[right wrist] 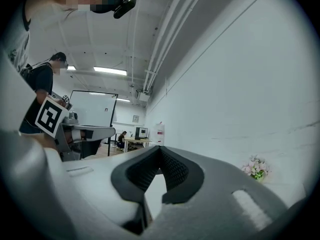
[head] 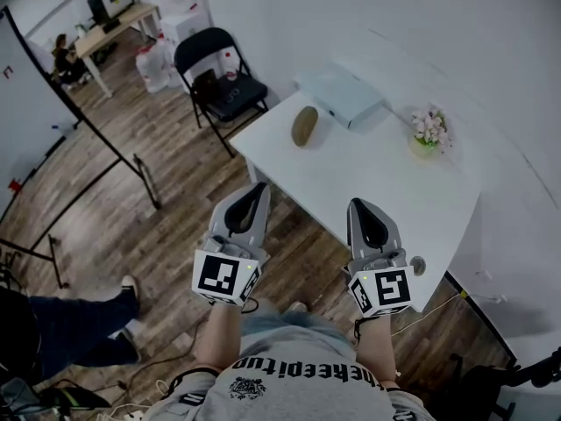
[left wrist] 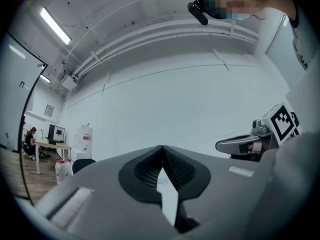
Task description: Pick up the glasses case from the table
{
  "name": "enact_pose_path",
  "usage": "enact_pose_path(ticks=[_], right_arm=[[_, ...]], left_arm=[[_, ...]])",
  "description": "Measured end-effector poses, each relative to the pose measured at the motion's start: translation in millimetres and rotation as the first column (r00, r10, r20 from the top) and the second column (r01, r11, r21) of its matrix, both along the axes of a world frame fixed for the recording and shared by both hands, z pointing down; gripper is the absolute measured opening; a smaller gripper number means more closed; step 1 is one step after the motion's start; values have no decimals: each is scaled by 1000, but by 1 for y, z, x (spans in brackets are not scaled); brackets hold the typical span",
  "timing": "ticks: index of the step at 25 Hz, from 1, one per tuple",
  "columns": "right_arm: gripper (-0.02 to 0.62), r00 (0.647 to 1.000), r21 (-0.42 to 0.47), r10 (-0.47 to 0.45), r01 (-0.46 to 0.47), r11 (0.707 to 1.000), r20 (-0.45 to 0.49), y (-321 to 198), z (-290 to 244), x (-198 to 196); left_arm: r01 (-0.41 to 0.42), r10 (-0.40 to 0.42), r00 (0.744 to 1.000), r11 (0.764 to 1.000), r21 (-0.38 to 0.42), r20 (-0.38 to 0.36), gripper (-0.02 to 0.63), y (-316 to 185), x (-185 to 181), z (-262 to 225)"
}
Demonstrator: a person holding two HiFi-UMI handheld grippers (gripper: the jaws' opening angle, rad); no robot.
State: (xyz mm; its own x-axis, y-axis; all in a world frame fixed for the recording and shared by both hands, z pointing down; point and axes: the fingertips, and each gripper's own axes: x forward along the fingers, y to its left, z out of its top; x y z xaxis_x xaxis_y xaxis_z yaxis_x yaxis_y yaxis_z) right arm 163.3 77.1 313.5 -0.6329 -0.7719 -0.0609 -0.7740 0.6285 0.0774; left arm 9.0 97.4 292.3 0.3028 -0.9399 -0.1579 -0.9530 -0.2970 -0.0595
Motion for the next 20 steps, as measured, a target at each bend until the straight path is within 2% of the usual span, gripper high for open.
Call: enact_pose_path(ticks=[11, 20], right_arm=[[2, 999, -27, -28, 29, 999, 43, -17, 4, -7], [2, 1000, -12, 0, 0, 1000, 23, -46, -4, -23]], left_arm=[[29, -29, 1000, 1000, -12, 12, 20, -10, -5, 0], [-24, 24, 1000, 1000, -3, 8, 20, -47, -13, -6]])
